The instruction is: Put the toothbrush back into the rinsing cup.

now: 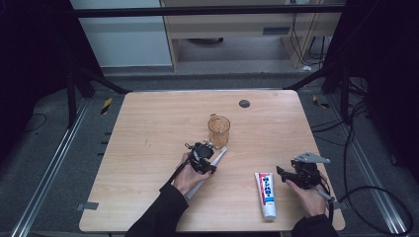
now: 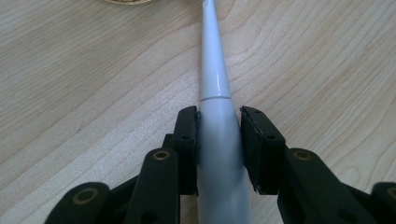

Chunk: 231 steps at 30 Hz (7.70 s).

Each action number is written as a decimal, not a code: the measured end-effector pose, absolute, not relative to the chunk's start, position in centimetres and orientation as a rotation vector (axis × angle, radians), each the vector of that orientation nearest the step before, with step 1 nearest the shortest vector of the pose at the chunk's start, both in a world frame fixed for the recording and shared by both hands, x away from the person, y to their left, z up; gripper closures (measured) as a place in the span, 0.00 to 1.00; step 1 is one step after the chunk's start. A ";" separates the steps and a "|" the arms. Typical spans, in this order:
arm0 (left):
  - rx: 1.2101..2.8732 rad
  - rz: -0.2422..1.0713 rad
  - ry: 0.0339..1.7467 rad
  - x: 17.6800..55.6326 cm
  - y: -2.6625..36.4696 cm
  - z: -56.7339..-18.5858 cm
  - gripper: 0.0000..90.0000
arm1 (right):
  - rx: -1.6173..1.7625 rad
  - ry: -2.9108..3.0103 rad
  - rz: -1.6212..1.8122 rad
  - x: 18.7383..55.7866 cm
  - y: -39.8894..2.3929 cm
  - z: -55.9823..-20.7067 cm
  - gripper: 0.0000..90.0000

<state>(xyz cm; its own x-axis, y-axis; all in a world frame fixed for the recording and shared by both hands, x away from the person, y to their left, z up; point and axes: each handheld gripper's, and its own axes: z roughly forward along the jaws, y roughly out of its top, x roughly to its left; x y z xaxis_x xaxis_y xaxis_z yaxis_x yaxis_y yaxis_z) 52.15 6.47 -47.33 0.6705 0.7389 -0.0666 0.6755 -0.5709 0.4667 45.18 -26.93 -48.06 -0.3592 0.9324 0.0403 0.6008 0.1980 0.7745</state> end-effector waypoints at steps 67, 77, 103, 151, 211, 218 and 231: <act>1.665 0.625 1.025 51.6 15.7 -33.4 0.75 | 1.431 1.966 0.954 45.2 -27.4 -48.4 0.27; 1.590 0.678 1.051 54.4 14.9 -32.7 0.75 | 1.435 1.946 0.946 45.2 -27.6 -48.5 0.24; 1.516 0.688 0.987 57.1 9.8 -30.8 0.75 | 1.441 1.930 0.951 45.3 -27.8 -48.5 0.23; 1.609 0.654 0.967 59.2 7.0 -37.1 0.75 | 1.424 1.930 0.945 45.3 -27.9 -48.6 0.24; 1.703 0.610 0.873 56.8 7.6 -43.3 0.63 | 1.419 1.934 0.936 45.3 -27.6 -48.7 0.24; 1.708 0.616 0.875 56.4 8.0 -43.4 0.56 | 1.425 1.935 0.942 45.3 -27.5 -48.6 0.24; 1.771 0.602 0.868 53.9 9.9 -43.0 0.49 | 1.421 1.926 0.952 45.2 -27.5 -48.4 0.25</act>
